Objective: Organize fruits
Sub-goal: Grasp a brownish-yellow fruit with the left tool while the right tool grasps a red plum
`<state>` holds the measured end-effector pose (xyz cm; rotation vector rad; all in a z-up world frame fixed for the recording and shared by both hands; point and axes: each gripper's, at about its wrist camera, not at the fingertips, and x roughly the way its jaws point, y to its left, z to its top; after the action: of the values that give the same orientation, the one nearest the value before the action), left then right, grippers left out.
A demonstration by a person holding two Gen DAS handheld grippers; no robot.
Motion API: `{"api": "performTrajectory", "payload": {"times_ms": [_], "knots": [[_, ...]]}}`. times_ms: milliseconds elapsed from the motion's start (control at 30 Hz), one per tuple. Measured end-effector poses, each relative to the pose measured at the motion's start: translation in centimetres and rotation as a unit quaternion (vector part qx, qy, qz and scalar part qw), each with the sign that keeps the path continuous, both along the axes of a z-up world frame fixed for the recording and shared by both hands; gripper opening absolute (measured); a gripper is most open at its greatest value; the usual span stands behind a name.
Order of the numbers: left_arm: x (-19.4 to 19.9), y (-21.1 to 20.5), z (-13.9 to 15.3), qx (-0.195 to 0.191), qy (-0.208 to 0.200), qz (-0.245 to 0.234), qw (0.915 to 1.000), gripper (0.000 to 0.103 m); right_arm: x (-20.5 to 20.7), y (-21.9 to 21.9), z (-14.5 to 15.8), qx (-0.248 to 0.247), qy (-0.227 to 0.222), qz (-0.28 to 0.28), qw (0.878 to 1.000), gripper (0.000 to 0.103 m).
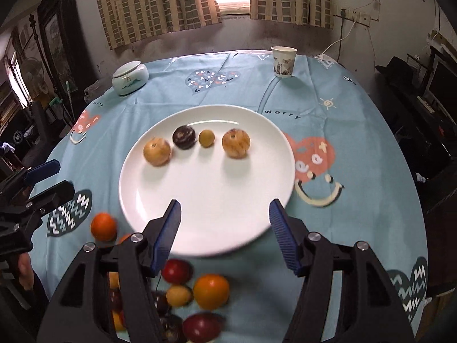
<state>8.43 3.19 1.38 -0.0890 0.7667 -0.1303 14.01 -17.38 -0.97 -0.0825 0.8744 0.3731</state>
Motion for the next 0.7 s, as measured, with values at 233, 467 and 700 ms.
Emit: {"api": "performTrajectory", "payload": {"times_ms": [233, 467, 700], "knots": [[-5.7, -0.2, -3.4, 0.015, 0.044, 0.004, 0.9989, 0.090, -8.0, 0.1, -2.5, 0.002, 0.000, 0.008, 1.000, 0.065], [-8.0, -0.7, -3.9, 0.036, 0.049, -0.001, 0.9982, 0.091, -11.2, -0.8, -4.4, -0.004, 0.022, -0.015, 1.000, 0.065], [-9.7, -2.0, -4.6, 0.032, 0.062, -0.033, 0.9970, 0.091, -14.2, -2.1, -5.3, -0.022, 0.028, -0.010, 0.999, 0.065]]}}
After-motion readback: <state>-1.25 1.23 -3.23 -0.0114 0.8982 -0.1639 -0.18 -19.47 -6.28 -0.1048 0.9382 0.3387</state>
